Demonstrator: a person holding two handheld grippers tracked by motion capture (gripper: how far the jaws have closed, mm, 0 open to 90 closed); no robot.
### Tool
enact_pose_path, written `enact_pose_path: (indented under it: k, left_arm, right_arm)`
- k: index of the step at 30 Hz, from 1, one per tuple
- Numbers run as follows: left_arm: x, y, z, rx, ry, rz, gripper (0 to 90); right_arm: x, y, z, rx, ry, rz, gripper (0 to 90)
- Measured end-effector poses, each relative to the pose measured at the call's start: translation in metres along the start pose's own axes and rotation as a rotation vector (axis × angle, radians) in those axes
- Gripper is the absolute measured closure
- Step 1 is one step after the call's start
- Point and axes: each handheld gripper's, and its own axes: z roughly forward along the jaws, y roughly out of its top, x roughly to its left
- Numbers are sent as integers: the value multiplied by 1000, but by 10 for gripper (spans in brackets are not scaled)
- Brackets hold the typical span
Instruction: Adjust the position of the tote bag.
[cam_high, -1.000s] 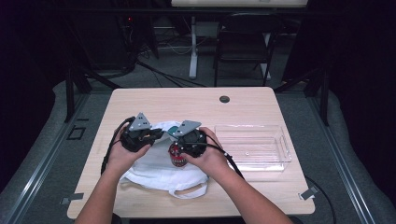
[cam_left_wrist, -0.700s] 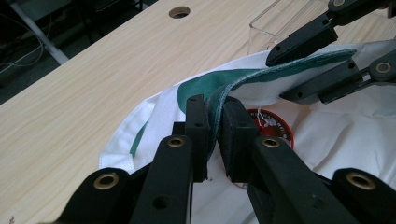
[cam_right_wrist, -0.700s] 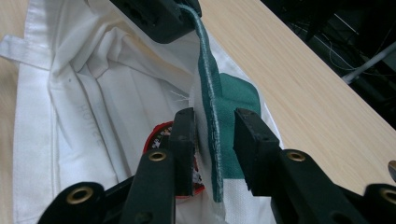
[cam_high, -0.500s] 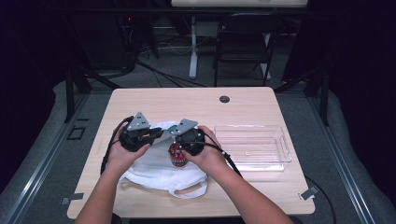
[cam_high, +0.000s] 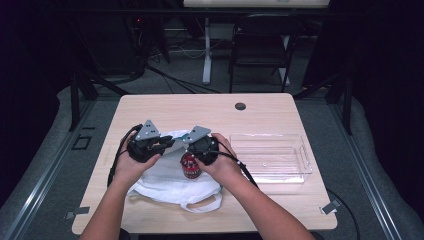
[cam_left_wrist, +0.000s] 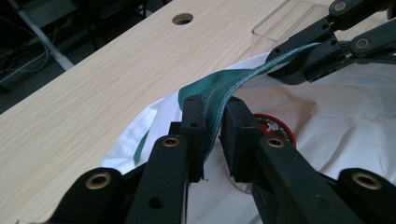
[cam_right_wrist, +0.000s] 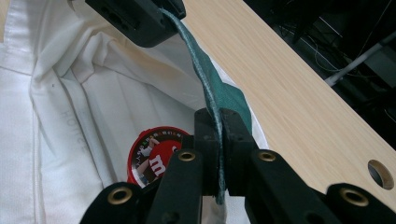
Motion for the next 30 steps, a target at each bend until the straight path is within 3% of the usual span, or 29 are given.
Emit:
enact_pose_path:
  k: [20, 30]
  left_arm:
    - [4, 0, -10, -18, 18, -15, 604]
    - [10, -2, -16, -4, 24, -34, 609]
  right_arm:
    - [-4, 1, 1, 16, -1, -4, 871]
    - [-6, 3, 2, 14, -3, 1, 871]
